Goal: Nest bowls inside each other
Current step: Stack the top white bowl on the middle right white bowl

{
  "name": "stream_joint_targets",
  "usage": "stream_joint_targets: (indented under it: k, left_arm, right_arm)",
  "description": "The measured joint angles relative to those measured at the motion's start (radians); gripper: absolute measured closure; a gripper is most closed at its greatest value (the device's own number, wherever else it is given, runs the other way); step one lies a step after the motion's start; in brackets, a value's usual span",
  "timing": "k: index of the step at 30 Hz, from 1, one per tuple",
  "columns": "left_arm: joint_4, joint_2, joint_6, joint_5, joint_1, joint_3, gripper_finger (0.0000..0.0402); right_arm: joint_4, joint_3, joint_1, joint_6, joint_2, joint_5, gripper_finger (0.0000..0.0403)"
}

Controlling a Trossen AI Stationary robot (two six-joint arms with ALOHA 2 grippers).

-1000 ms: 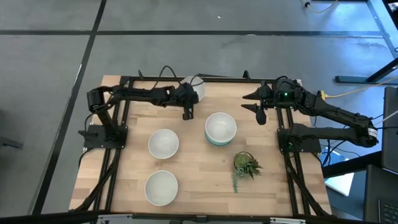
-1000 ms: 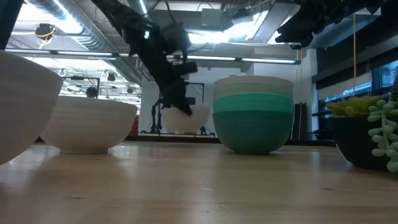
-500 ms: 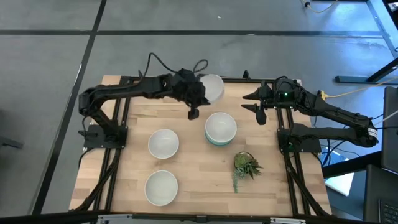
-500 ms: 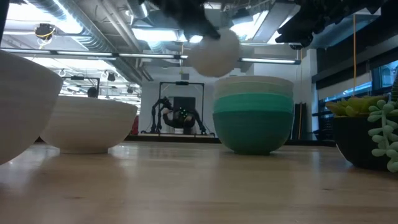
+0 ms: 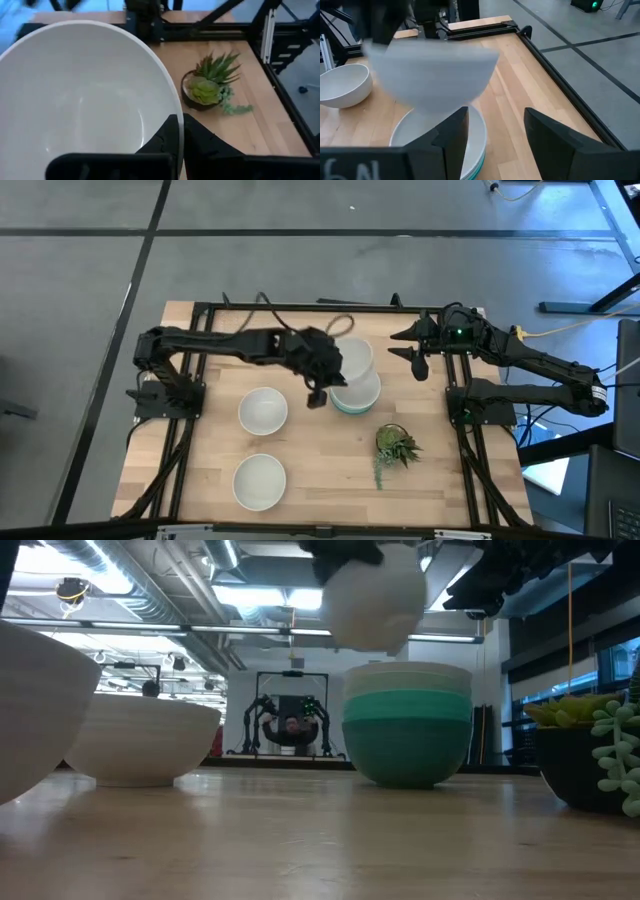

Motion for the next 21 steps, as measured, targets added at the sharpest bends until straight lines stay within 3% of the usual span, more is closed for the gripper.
stream_joint_targets:
  k: [14, 21]
  left_arm:
    - [0.006, 0.127, -0.070, -0.034, -0.045, 0.003, 0.0400]
    - [-0.051, 0.195, -0.049, -0.063, -0.045, 0.098, 0.0400]
  right_arm:
    - [-0.043, 0.000, 0.000, 0.051, 0.000, -0.001, 0.0210]
    - [-0.048, 0.000, 0.000, 0.051, 0.000, -0.002, 0.0210]
